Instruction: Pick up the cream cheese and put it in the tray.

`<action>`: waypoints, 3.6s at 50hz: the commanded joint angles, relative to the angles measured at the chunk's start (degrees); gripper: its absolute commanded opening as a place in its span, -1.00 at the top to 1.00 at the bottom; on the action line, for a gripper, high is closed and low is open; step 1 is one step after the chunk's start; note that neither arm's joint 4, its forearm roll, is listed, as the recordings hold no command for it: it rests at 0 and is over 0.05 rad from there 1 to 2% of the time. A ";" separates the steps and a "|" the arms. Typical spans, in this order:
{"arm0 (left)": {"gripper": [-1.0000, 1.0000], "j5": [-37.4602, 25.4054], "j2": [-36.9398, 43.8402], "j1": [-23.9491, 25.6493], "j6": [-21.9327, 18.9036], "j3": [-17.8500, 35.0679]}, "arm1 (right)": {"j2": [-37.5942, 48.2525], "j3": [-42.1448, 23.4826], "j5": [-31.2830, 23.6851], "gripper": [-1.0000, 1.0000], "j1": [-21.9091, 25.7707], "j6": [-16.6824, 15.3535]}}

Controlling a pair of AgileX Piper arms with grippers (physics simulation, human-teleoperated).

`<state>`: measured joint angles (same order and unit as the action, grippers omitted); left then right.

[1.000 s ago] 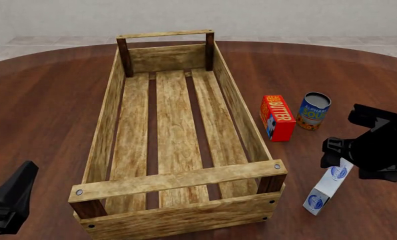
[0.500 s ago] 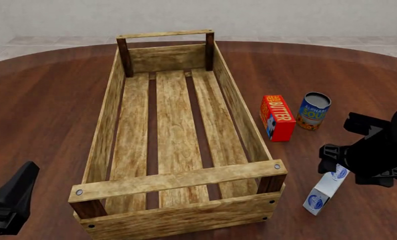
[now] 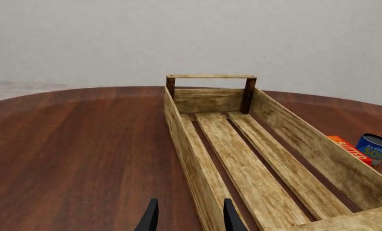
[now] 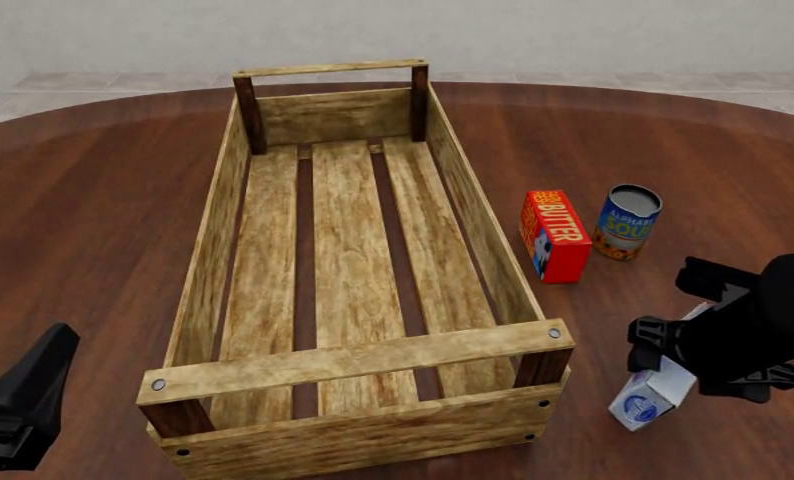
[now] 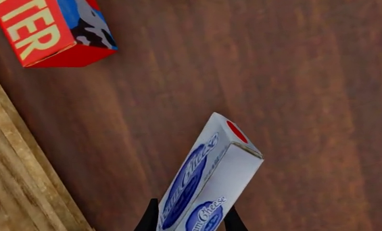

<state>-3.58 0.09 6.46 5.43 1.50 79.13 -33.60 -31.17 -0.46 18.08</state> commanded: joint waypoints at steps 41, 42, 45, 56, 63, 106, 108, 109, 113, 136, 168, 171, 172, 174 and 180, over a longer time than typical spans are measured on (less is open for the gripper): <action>-1.00 0.11 -0.03 0.41 -0.26 0.72 | -8.47 -22.50 -19.63 1.00 0.44 -6.79; -1.00 0.23 -0.03 0.28 -0.28 0.65 | -8.64 -23.46 -20.38 1.00 0.89 -6.40; -1.00 0.23 -0.03 0.23 -0.42 0.66 | -7.46 -28.76 -23.18 1.00 1.22 -7.42; -1.00 -0.96 0.05 0.14 2.42 0.65 | 0.99 -49.72 -32.06 1.00 9.32 -8.91; -1.00 0.13 0.00 -0.01 -0.84 0.30 | 8.84 -55.28 -30.07 1.00 13.39 -10.21; -1.00 0.35 -0.04 1.05 -1.73 0.18 | 40.78 -86.10 -30.41 1.00 28.76 -11.62; -1.00 0.44 -0.04 1.05 -1.88 0.23 | 42.51 -89.14 -31.52 1.00 29.16 -11.47; -1.00 0.52 -0.04 1.06 -1.90 0.17 | 43.40 -90.56 -32.08 1.00 29.37 -11.45; -1.00 0.48 -0.04 1.07 -1.78 0.16 | 45.66 -93.78 -33.30 1.00 30.09 -11.51; -1.00 0.21 -0.05 1.23 -1.20 0.54 | 61.60 -110.57 -36.89 1.00 35.60 -10.73; -1.00 -0.02 -0.06 -0.04 -0.33 0.53 | 69.38 -97.47 -23.43 1.00 37.24 -7.28; -1.00 -0.07 -0.06 0.03 -0.38 0.60 | 69.33 -95.79 -22.31 1.00 37.44 -7.05; -1.00 -0.06 -0.06 0.05 -0.40 0.65 | 69.37 -95.65 -22.08 1.00 37.49 -6.91; -1.00 -0.01 -0.06 0.09 -0.44 0.57 | 69.36 -95.15 -21.73 1.00 37.73 -6.67; -1.00 0.40 -0.05 -0.01 -0.42 0.18 | 68.89 -93.53 -20.63 1.00 38.22 -6.60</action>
<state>-3.41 0.04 6.59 4.96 1.91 144.00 -131.47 -54.62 36.57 10.38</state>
